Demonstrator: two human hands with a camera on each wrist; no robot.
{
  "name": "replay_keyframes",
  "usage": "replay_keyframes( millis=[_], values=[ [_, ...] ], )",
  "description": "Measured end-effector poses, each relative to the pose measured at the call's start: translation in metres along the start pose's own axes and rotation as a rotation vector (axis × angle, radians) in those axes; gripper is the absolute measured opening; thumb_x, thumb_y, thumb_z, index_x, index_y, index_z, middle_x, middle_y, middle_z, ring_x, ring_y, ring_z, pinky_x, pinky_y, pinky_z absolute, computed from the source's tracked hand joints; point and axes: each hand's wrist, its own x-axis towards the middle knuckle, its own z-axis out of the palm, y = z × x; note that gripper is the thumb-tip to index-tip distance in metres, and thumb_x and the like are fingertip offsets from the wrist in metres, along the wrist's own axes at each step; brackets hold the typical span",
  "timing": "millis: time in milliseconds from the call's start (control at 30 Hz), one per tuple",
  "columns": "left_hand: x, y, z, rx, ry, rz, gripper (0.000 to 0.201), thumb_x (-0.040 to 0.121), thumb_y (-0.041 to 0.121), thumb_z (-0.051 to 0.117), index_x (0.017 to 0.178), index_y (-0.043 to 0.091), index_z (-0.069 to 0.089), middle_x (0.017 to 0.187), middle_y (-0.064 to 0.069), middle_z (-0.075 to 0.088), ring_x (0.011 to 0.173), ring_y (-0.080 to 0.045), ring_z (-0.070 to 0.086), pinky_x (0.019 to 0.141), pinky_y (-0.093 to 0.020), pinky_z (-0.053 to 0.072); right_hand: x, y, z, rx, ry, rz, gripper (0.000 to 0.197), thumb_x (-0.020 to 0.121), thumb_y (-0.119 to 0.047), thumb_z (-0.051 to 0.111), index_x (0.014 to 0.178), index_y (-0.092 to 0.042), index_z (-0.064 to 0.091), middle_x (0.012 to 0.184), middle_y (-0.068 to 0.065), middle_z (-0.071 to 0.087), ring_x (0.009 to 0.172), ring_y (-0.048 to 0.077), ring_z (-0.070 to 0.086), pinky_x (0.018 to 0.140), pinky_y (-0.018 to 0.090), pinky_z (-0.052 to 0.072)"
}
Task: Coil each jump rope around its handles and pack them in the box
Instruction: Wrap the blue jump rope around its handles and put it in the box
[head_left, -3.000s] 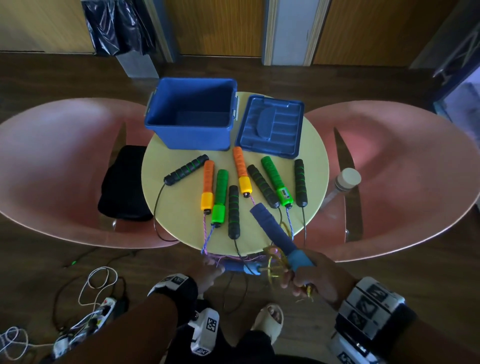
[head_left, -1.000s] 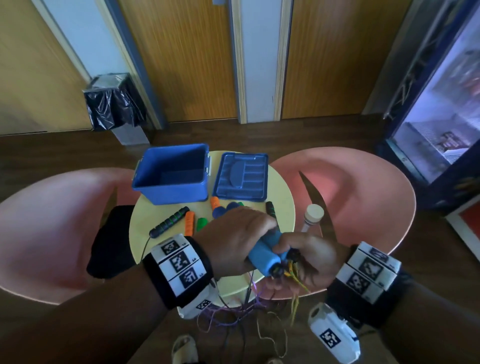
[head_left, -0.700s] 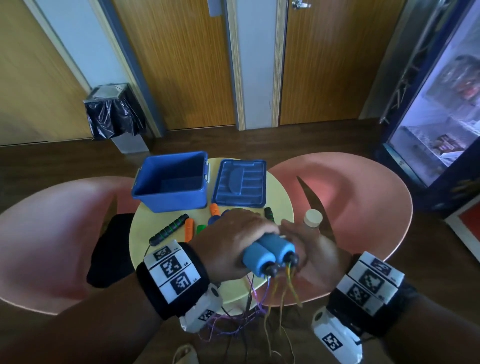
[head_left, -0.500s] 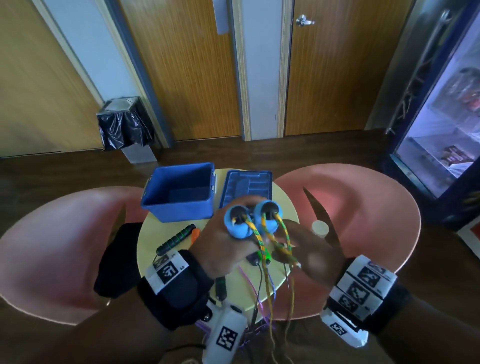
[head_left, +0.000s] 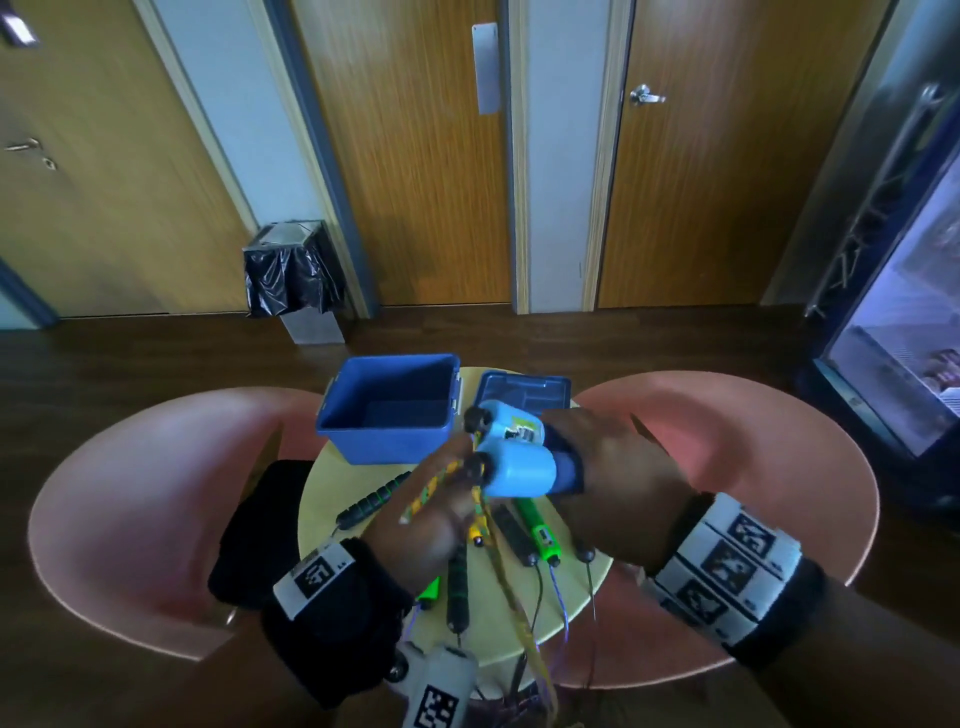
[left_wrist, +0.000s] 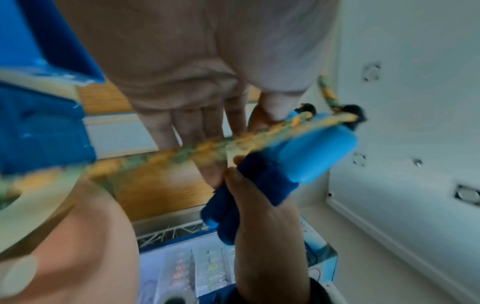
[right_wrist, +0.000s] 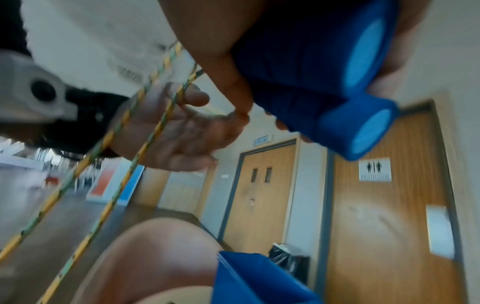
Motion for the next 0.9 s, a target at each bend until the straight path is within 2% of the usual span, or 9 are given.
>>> replay_keyframes(
  millis=[67, 133, 200, 267, 367, 433, 533, 700, 900],
  values=[
    [-0.009, -0.007, -0.003, -0.228, -0.024, -0.078, 0.074, 0.070, 0.021, 0.085, 0.132, -0.006, 0.055, 0.125, -0.025, 0.063, 0.114, -0.040, 0.061, 0.074, -0.043, 0.061, 0.005, 0.001, 0.000, -0.248, 0.133, -0.038, 0.043, 0.065, -0.043, 0.043, 0.100, -0.023, 0.060, 0.084, -0.003, 0.062, 0.074, 0.027, 0.064, 0.069, 0.034, 0.049],
    [-0.016, -0.007, 0.004, -0.243, -0.039, -0.054, 0.047, 0.077, 0.018, 0.063, 0.116, -0.007, 0.067, 0.115, -0.033, 0.064, 0.096, -0.043, 0.067, 0.073, -0.048, 0.059, 0.010, 0.000, 0.006, -0.384, 0.147, 0.024, 0.049, 0.062, -0.042, 0.042, 0.100, -0.018, 0.061, 0.081, 0.001, 0.062, 0.068, 0.031, 0.065, 0.069, 0.041, 0.050],
    [-0.021, -0.011, 0.006, -0.126, 0.013, 0.010, 0.042, 0.078, 0.029, 0.046, 0.093, 0.005, 0.077, 0.082, -0.024, 0.067, 0.068, -0.031, 0.064, 0.066, -0.039, 0.051, 0.011, -0.003, 0.012, -0.483, 0.135, 0.077, 0.046, 0.059, -0.037, 0.054, 0.100, -0.018, 0.059, 0.081, 0.002, 0.061, 0.068, 0.031, 0.064, 0.069, 0.042, 0.047],
    [-0.026, -0.011, 0.001, -0.047, 0.030, 0.079, 0.035, 0.082, 0.038, 0.047, 0.085, 0.015, 0.074, 0.064, -0.010, 0.051, 0.055, -0.021, 0.044, 0.058, -0.033, 0.031, 0.012, -0.002, 0.013, -0.546, 0.114, 0.137, 0.045, 0.057, -0.032, 0.062, 0.100, -0.017, 0.057, 0.081, 0.003, 0.061, 0.070, 0.032, 0.062, 0.069, 0.043, 0.046],
    [-0.029, -0.009, -0.006, 0.103, 0.037, 0.111, 0.022, 0.082, 0.040, 0.059, 0.075, 0.020, 0.063, 0.061, -0.002, 0.033, 0.051, -0.015, 0.024, 0.056, -0.035, 0.015, 0.010, -0.001, 0.019, -0.584, 0.071, 0.198, 0.044, 0.058, -0.038, 0.052, 0.094, -0.015, 0.061, 0.074, 0.003, 0.063, 0.068, 0.032, 0.061, 0.068, 0.044, 0.047],
    [-0.030, -0.009, -0.017, 0.337, 0.089, 0.178, 0.030, 0.082, 0.046, 0.059, 0.063, 0.024, 0.049, 0.058, -0.002, 0.029, 0.050, -0.016, 0.022, 0.053, -0.034, 0.017, 0.008, -0.002, 0.027, -0.532, 0.020, 0.183, 0.046, 0.057, -0.041, 0.045, 0.092, -0.016, 0.061, 0.071, 0.002, 0.061, 0.065, 0.032, 0.062, 0.070, 0.046, 0.049],
    [-0.033, -0.003, -0.031, 0.643, 0.169, 0.246, 0.035, 0.083, 0.054, 0.053, 0.060, 0.029, 0.045, 0.057, -0.001, 0.032, 0.052, -0.018, 0.027, 0.054, -0.036, 0.024, 0.012, -0.012, 0.033, -0.437, -0.163, 0.195, 0.048, 0.065, -0.044, 0.044, 0.107, -0.022, 0.046, 0.091, 0.000, 0.055, 0.081, 0.030, 0.062, 0.080, 0.044, 0.049],
    [-0.038, 0.013, -0.052, 0.655, 0.230, 0.268, 0.036, 0.078, 0.055, 0.054, 0.057, 0.027, 0.049, 0.052, -0.002, 0.034, 0.052, -0.020, 0.029, 0.054, -0.038, 0.024, 0.028, -0.029, 0.049, -0.291, -0.244, 0.099, 0.041, 0.077, -0.038, 0.055, 0.112, -0.030, 0.037, 0.101, -0.006, 0.049, 0.089, 0.022, 0.059, 0.066, 0.032, 0.040],
    [-0.037, 0.042, -0.088, 0.709, 0.263, 0.279, 0.038, 0.076, 0.057, 0.052, 0.053, 0.027, 0.051, 0.048, 0.001, 0.034, 0.050, -0.019, 0.032, 0.051, -0.030, 0.029, 0.058, -0.058, 0.073, -0.236, -0.198, 0.129, 0.031, 0.081, -0.035, 0.054, 0.109, -0.029, 0.042, 0.099, -0.008, 0.053, 0.088, 0.022, 0.059, 0.073, 0.036, 0.052]
  ],
)
